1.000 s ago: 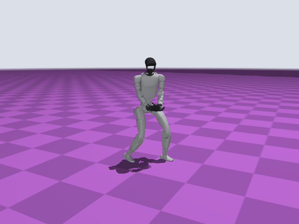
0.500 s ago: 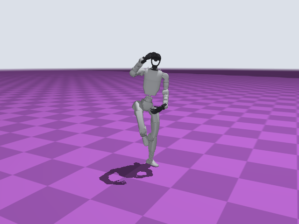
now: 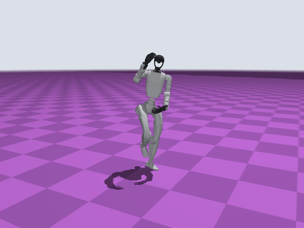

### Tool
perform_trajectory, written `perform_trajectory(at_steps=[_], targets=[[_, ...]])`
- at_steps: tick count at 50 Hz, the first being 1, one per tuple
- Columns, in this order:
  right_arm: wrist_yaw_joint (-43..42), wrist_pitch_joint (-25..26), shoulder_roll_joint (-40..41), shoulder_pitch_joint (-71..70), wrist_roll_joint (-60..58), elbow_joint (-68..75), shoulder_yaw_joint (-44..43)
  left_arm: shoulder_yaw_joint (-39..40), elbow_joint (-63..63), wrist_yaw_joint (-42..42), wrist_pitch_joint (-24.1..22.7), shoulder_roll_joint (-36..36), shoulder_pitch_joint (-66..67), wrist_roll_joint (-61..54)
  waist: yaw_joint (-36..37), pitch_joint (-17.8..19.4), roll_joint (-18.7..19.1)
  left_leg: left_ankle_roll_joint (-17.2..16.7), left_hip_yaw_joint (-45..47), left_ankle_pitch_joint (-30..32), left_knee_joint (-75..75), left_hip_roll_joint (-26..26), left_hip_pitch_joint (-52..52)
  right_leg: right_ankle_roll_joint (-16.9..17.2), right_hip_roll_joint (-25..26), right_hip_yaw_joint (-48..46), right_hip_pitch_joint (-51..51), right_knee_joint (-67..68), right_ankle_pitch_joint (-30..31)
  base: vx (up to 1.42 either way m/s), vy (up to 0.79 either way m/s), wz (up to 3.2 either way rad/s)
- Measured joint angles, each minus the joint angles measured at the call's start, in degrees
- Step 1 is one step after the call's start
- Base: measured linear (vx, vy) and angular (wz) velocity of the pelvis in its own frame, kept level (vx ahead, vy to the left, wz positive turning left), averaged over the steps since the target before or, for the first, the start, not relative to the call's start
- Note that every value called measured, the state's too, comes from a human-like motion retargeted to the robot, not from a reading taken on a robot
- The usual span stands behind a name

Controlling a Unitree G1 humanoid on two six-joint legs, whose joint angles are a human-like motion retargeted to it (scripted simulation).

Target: Kungfu

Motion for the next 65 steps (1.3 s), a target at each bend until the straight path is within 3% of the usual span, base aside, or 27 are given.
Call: perform_trajectory(at_steps=[6, 10, 11, 12, 13, 14, 15, 17, 20, 25, 28, 30, 33, 35, 38, 41, 43, 45, 47, 48, 50, 52, 57, 61, 63, 65], targets=[[7.2, 7.8, 11.5, 9.8, -5.6, 1.8, 8.1, -1.3, -3.8, 0.2, -0.6, -3.1, -5.5, -6.5, 2.7, 3.8, -3.9, -1.2, -3.6, -3.5, 14.8, -4.0, -9.0, -4.8, 1.2, 10.6, 7.6, -21.3, 2.9, -0.15, 0.05, -0.28], [14.1, 17.3, 21.3, 17.8, 2.7, 6.3, 13.8, -3.1, -6.0, 3.4, -2.6, -5.9, -9.5, -7.1, 3.0, 6.8, -5.5, 1.0, -4.2, -9.3, 25.9, -7.1, -15.8, -9.7, -2.3, 13.3, 11.0, -36.7, 5.4, -0.25, 0.01, 0.43], [15.6, 20.3, 23.9, 20.1, 4.5, 8.0, 15.1, -3.6, -6.5, 3.8, -2.9, -6.7, -10.3, -7.8, 3.1, 7.5, -6.2, 2.2, -3.6, -12.4, 29.2, -8.6, -17.7, -8.6, -3.6, 13.6, 12.2, -41.3, 6.7, -0.27, 0.06, 0.53], [17.0, 23.0, 26.5, 22.4, 6.3, 9.8, 16.5, -3.9, -7.0, 3.9, -3.1, -7.5, -11.0, -8.6, 3.7, 8.4, -6.3, 3.3, -3.0, -14.9, 32.4, -9.0, -19.6, -10.2, -3.8, 14.0, 12.7, -43.3, 4.5, -0.32, 0.13, -0.15], [18.4, 25.1, 29.0, 24.6, 8.1, 11.7, 17.9, -4.1, -7.5, 3.3, -3.1, -8.4, -11.4, -9.8, 5.6, 9.4, -5.3, 3.9, -2.4, -16.4, 35.3, -7.2, -21.6, -17.3, -1.4, 14.8, 11.7, -40.1, -4.5, -0.31, 0.10, -0.80], [19.3, 27.2, 31.5, 26.8, 9.2, 14.0, 19.2, -4.0, -8.3, 1.7, -2.8, -9.4, -11.6, -11.4, 7.6, 10.2, -5.3, 4.1, -1.2, -18.1, 39.1, -6.1, -23.8, -19.2, -1.7, 15.1, 9.2, -36.2, -7.8, -0.30, 0.03, -1.29], [20.1, 29.3, 33.9, 28.9, 9.8, 16.4, 20.4, -3.8, -9.1, -0.4, -2.4, -10.6, -11.6, -13.2, 9.7, 10.8, -5.7, 4.1, 0.4, -19.9, 43.4, -5.3, -26.1, -18.5, -3.5, 15.2, 6.0, -31.8, -8.2, -0.32, 0.03, -0.95], [19.4, 34.1, 34.0, 31.0, 13.2, 19.0, 21.6, -4.4, -10.6, -5.7, -1.2, -12.2, -10.2, -17.0, 11.0, 12.9, -3.4, 6.0, -0.6, -23.6, 50.0, -3.7, -31.6, -20.6, -1.2, 12.0, -1.3, -23.2, -10.4, -0.33, 0.10, -0.25], [16.2, 38.1, 32.4, 33.2, 16.2, 21.5, 23.6, -7.1, -9.8, -8.6, 0.5, -13.8, -7.3, -20.4, 12.3, 13.6, -2.5, 6.3, -0.5, -24.6, 54.4, -3.2, -36.1, -22.4, -1.0, 11.8, -3.6, -21.5, -13.0, -0.18, -0.01, 0.03], [17.7, 32.3, 29.3, 32.0, 7.3, 18.5, 24.1, -9.4, -4.0, 0.4, -1.4, -14.9, -2.5, -24.2, 12.9, 12.8, 0.4, 5.9, -4.4, -22.8, 54.3, -3.2, -38.7, -23.8, -1.4, 8.2, -3.9, -22.6, -12.4, -0.09, -0.07, 0.46], [17.7, 28.6, 27.4, 29.8, 6.5, 12.9, 21.8, -8.2, -2.8, 4.0, -3.2, -13.8, -2.0, -22.3, 14.0, 11.4, 0.3, 4.7, -4.3, -17.6, 48.0, -5.0, -35.6, -24.5, -1.5, 9.0, 0.7, -29.9, -9.6, -0.01, -0.11, 0.55], [16.2, 25.6, 26.1, 27.6, 8.8, 7.6, 18.9, -6.7, -1.9, 4.8, -3.0, -12.0, -2.5, -18.2, 13.6, 11.4, 0.6, 3.8, -5.4, -11.7, 43.0, -6.7, -32.9, -23.8, -1.8, 9.3, 4.9, -36.2, -6.9, 0.00, -0.12, 1.06], [11.3, 18.4, 21.5, 22.7, 14.5, -1.3, 12.8, -2.6, 0.0, 5.1, -3.7, -8.4, -3.3, -11.7, 12.5, 11.7, -0.3, 1.4, -4.3, 6.3, 38.7, -9.1, -29.3, -22.9, -3.0, 11.0, 13.2, -46.4, -2.3, 0.00, -0.06, 1.06], [6.5, 11.6, 16.7, 19.3, 16.5, -7.4, 7.8, -0.1, 1.0, 7.3, -4.2, -5.5, -3.8, -8.3, 12.3, 11.4, -2.1, -2.0, 2.7, 17.9, 39.6, -8.6, -27.5, -22.3, -5.4, 11.5, 18.8, -52.9, 0.6, 0.04, -0.06, 0.99], [-1.1, 0.5, 7.4, 15.2, 12.5, -14.8, -2.3, 5.6, 0.4, 10.8, -4.9, 0.2, -3.5, -3.5, 11.3, 9.9, -4.4, -4.1, 8.4, 17.9, 58.1, -6.1, -29.5, -21.4, -9.9, 7.7, 26.1, -60.1, 3.6, 0.15, -0.11, 1.17], [-8.4, -4.7, -0.2, 14.5, 5.0, -19.4, -13.3, 13.1, -1.7, 12.5, -8.0, 7.8, -1.5, 2.3, 14.0, 7.3, -5.0, 1.6, 7.6, 13.0, 80.5, 1.9, -38.1, -22.5, -8.7, 5.6, 30.7, -65.5, 5.9, 0.25, -0.31, 0.16], [-14.4, -7.9, -4.0, 14.9, -0.7, -22.0, -19.9, 18.6, -3.3, 13.8, -11.0, 15.0, -0.3, 6.6, 16.8, 7.0, -5.6, 9.1, 6.5, 8.8, 86.6, 15.2, -44.1, -24.1, -5.6, 6.6, 33.3, -67.5, 6.8, 0.32, -0.45, -0.66], [-20.1, -12.4, -7.6, 14.8, -6.8, -23.8, -24.6, 24.5, -3.4, 17.7, -13.0, 21.8, 0.5, 11.1, 18.2, 8.9, -7.8, 17.7, 8.7, 6.0, 75.4, 27.2, -47.0, -24.3, -5.7, 9.7, 35.7, -67.4, 7.3, 0.00, -0.15, -0.67], [-29.2, -15.8, -9.8, 15.1, -15.0, -26.2, -28.8, 30.0, -0.7, 25.5, -13.6, 27.2, -0.8, 16.9, 18.3, 10.8, -12.9, 17.6, 9.2, 9.6, 49.5, 24.3, -47.2, -23.5, -9.9, 13.4, 36.3, -67.4, 8.2, -0.27, 0.02, -0.28], [-34.9, -16.5, -10.9, 15.9, -19.7, -27.7, -30.8, 32.0, 1.9, 30.7, -14.2, 29.7, -1.9, 19.3, 17.5, 11.1, -15.6, 15.5, 5.8, 14.2, 32.6, 19.4, -46.7, -23.2, -12.5, 14.1, 36.8, -67.8, 8.5, -0.25, -0.07, 0.26], [-45.1, -17.2, -13.5, 18.2, -27.4, -30.2, -34.6, 35.0, 7.4, 40.0, -15.0, 33.9, -3.4, 21.7, 16.7, 10.7, -17.9, 14.4, -3.0, 18.0, 7.2, 14.3, -45.9, -23.5, -14.9, 13.6, 37.5, -69.5, 9.0, -0.20, -0.12, 0.32], [-50.9, -18.4, -16.6, 20.2, -32.7, -31.2, -38.9, 38.2, 10.2, 46.1, -14.4, 34.9, -3.2, 20.3, 18.5, 9.8, -18.7, 16.5, -7.7, 10.8, 4.3, 14.4, -49.4, -23.6, -16.2, 13.4, 36.1, -69.5, 9.4, -0.12, -0.10, -0.33], [-53.0, -18.0, -17.2, 24.9, -37.2, -35.2, -41.9, 46.0, 6.9, 46.7, -18.4, 28.5, 4.5, 12.4, 18.4, 9.5, -18.4, 20.1, -4.4, 11.0, 38.8, 20.8, -52.6, -22.0, -17.9, 13.4, 35.1, -65.4, 8.6, 0.18, 0.07, -0.66], [-52.1, -18.7, -18.2, 28.4, -35.7, -37.2, -43.7, 48.1, -1.4, 44.0, -21.0, 17.7, 10.5, 10.6, 18.9, 7.8, -14.5, 19.9, 2.9, 4.7, 72.2, 29.9, -49.8, -22.1, -14.5, 13.1, 35.1, -66.1, 7.8, 0.26, 0.01, -0.25], [-50.8, -19.0, -19.5, 30.8, -36.3, -37.9, -46.2, 44.6, -4.0, 47.6, -25.0, 13.1, 12.2, 10.8, 20.2, 7.0, -11.8, 17.9, 5.4, 5.3, 84.7, 30.5, -46.9, -22.6, -12.7, 12.3, 35.0, -67.8, 8.4, 0.14, 0.03, 0.16], [-49.3, -18.5, -20.5, 32.4, -36.5, -38.4, -48.5, 39.9, -4.1, 54.8, -29.1, 10.2, 12.3, 13.2, 21.1, 6.1, -9.8, 11.2, 5.7, 8.2, 94.9, 26.1, -45.1, -23.3, -11.4, 11.9, 34.2, -69.1, 8.9, 0.01, 0.03, 0.31]])
